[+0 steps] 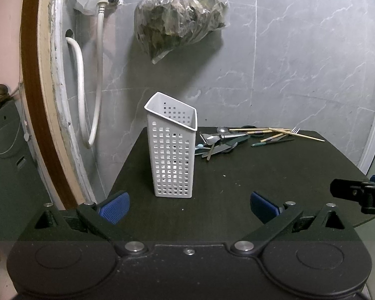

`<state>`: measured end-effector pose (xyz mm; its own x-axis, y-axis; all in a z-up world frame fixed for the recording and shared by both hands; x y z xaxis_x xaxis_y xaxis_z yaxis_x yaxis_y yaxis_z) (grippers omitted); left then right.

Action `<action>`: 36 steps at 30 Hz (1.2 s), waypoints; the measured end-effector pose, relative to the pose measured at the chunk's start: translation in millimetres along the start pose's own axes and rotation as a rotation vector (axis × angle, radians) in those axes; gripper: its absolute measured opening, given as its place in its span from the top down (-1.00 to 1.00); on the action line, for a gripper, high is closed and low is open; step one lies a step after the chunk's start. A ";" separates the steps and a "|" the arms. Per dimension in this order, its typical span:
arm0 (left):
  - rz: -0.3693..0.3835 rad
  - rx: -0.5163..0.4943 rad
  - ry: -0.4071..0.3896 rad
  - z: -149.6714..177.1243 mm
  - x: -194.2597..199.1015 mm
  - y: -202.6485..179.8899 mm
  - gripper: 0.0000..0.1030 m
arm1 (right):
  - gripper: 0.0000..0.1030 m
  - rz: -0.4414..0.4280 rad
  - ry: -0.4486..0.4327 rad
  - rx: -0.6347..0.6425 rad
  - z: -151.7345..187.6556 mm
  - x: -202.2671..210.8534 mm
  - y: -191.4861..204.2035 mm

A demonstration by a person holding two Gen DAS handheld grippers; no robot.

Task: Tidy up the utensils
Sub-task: 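Grasp the white perforated basket with the left tool and lift it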

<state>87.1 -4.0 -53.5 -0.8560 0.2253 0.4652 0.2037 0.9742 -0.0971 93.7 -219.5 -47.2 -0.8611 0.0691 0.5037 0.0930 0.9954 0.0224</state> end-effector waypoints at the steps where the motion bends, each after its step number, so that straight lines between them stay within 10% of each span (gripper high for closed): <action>1: -0.001 0.000 0.002 0.1 -1.1 0.1 -0.99 | -1.00 -0.001 0.001 0.000 0.3 -0.1 0.1; 14: -0.052 0.026 0.050 -5.3 -39.4 4.8 -0.99 | -1.00 -0.029 0.068 0.015 -7.0 -44.4 -6.4; 28: -0.279 -0.004 -0.038 -46.5 -98.1 25.5 -0.99 | -1.00 -0.126 0.094 0.086 -48.7 -132.7 -26.0; 36: -0.231 -0.102 0.043 -56.1 -153.7 43.5 -0.99 | -1.00 -0.104 0.153 0.103 -50.8 -165.4 -19.6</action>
<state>254.2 3.1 -79.8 -0.8647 -0.0057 0.5023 0.0538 0.9931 0.1039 259.7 -253.8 -87.1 -0.7769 -0.0371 0.6285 -0.0506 0.9987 -0.0036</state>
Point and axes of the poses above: each gripper's, at about its wrist camera, not at the fingertips, and x roughly against the way its jaws point, y to its left, z to its underside, the point moved 8 cm from there along -x, roughly the way its jaws point, and after that the axes turned 13 degrees about z, right-handed, at the moved point
